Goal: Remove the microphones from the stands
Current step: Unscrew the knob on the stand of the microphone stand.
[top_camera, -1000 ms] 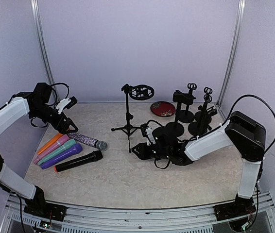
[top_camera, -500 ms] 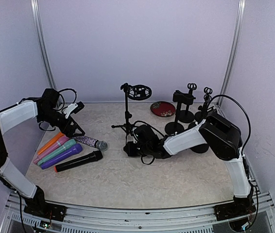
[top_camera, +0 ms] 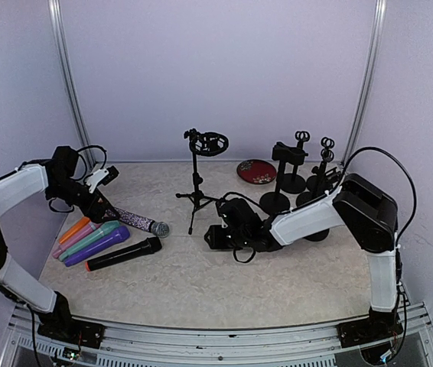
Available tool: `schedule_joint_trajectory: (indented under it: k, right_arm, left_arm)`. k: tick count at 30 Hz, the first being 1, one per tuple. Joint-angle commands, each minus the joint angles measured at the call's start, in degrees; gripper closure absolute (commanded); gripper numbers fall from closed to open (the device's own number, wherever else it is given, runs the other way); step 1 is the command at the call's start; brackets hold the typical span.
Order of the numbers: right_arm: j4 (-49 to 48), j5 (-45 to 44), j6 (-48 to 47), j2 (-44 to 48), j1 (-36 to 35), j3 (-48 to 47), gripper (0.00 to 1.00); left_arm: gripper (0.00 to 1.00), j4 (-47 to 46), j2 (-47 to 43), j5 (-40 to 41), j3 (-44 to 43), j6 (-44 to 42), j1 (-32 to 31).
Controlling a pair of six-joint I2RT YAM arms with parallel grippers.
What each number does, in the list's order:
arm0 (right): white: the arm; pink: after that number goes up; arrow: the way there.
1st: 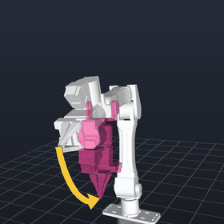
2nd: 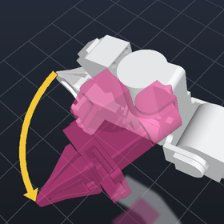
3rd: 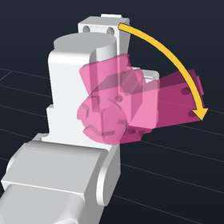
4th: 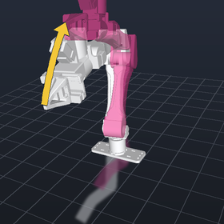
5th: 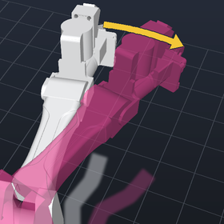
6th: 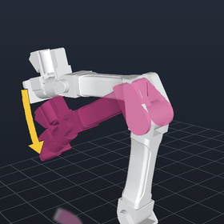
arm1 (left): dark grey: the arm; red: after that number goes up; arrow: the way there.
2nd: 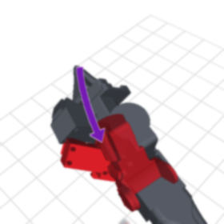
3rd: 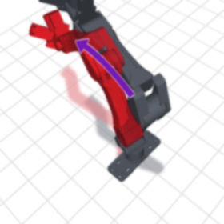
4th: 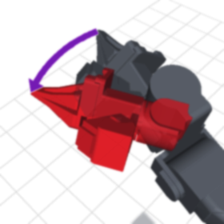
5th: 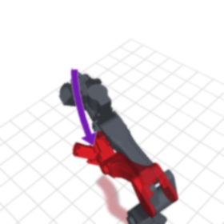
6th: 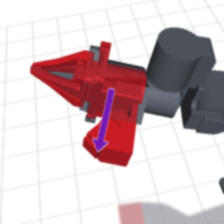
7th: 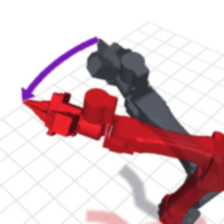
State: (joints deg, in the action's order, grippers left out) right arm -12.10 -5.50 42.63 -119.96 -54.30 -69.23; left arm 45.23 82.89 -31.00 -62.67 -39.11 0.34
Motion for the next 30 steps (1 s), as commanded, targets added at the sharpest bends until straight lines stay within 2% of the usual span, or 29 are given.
schedule_joint_trajectory:
  k: [1,7,14,17,25,30]
  right_arm:
    - [-2.56,-1.49,0.75,6.88,0.45,6.01,0.54]
    - [-3.22,0.33,-0.42,10.01,0.54,8.72,0.45]
    - [-6.96,1.25,-0.88,12.95,0.77,11.86,0.45]
    - [-8.39,-0.08,-3.9,15.39,0.79,12.45,0.45]
    - [-12.3,-0.17,-12.15,16.04,2.78,5.4,0.44]
    - [-16.59,9.28,-15.59,11.16,7.44,-0.21,0.45]
  left_arm:
    - [0.06,4.21,-4.44,1.23,0.54,-0.62,0.23]
    - [0.06,6.97,-6.86,4.4,0.73,0.01,0.3]
    - [0.08,6.18,-5.4,4.9,0.37,1.86,-1.47]
    - [0.08,3.71,-4.56,4.46,-0.15,1.76,-3.3]
    - [0.12,-0.95,4.62,-0.38,-5.56,1.43,-7.78]
    - [0.12,-1.33,8.68,-3.09,-8.48,0.84,-8.43]
